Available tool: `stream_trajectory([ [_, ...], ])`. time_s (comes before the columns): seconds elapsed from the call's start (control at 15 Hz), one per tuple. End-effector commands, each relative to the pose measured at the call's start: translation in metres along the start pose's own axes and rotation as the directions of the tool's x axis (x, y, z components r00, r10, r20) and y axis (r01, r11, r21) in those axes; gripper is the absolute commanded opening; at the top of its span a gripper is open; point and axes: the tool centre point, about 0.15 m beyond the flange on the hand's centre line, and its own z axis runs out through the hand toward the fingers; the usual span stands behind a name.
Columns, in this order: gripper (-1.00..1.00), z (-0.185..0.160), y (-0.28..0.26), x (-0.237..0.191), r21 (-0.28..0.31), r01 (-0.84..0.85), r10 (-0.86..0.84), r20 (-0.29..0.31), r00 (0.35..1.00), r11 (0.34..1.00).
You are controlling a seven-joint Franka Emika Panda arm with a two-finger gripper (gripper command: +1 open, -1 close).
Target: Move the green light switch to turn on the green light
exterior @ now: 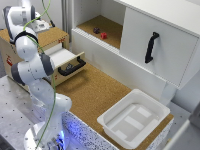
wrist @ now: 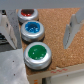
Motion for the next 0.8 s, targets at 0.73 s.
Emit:
stream_trajectory([
  [0.73, -1.0, 0.04, -0.023, 0.023, 0.02, -0.104, 0.102, 0.064, 0.993, 0.994],
])
